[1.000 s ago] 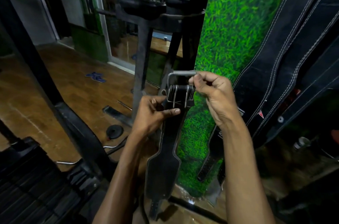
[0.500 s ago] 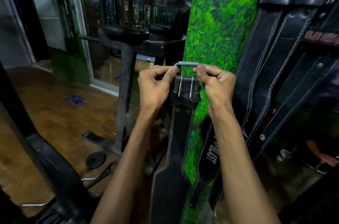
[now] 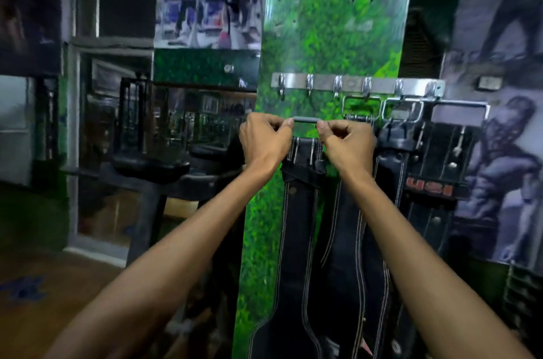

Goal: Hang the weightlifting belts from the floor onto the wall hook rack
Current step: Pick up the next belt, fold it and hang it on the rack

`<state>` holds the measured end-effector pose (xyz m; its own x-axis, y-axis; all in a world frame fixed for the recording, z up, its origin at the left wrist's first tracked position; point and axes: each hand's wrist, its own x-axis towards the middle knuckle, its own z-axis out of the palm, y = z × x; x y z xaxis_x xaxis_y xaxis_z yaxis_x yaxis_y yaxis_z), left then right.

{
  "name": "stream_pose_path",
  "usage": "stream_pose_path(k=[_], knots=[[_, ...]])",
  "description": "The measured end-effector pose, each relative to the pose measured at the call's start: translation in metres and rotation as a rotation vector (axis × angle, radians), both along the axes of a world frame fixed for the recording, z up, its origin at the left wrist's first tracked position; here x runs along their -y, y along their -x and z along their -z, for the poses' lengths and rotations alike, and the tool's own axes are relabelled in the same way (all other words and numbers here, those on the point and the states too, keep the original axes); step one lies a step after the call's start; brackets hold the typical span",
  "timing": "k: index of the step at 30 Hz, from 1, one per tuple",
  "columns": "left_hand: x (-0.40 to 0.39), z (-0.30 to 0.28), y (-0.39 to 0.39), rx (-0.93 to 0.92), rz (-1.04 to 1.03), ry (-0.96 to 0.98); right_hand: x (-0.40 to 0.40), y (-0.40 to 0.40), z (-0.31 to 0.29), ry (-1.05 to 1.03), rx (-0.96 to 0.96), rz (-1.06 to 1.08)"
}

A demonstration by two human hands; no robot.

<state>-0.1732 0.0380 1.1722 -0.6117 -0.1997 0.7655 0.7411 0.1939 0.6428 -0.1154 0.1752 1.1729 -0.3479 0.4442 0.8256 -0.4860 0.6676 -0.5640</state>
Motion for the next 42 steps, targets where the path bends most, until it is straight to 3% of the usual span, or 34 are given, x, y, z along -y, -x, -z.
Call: stream_pose_path(k=[9,15,21,31,39,42], knots=[[-0.025,-0.063,0.016,-0.096,-0.245,0.118,-0.003,0.034,-0.069,-0.093,-0.108,0.275],[-0.028,-0.048,0.034,-0.190,-0.391,0.318,-0.010,0.043,-0.052,-0.236,-0.047,0.375],[-0.023,-0.042,0.051,-0.139,-0.161,0.246,-0.009,0.036,-0.045,-0.257,-0.045,0.348],[-0.017,-0.011,0.056,0.018,0.342,0.111,-0.005,0.023,-0.001,-0.174,0.015,0.069],[0.000,0.049,0.041,0.152,0.300,0.035,0.003,-0.001,0.051,-0.140,-0.052,0.114],[0.006,0.088,0.033,0.229,0.289,0.040,0.009,-0.009,0.081,-0.076,0.040,0.105]])
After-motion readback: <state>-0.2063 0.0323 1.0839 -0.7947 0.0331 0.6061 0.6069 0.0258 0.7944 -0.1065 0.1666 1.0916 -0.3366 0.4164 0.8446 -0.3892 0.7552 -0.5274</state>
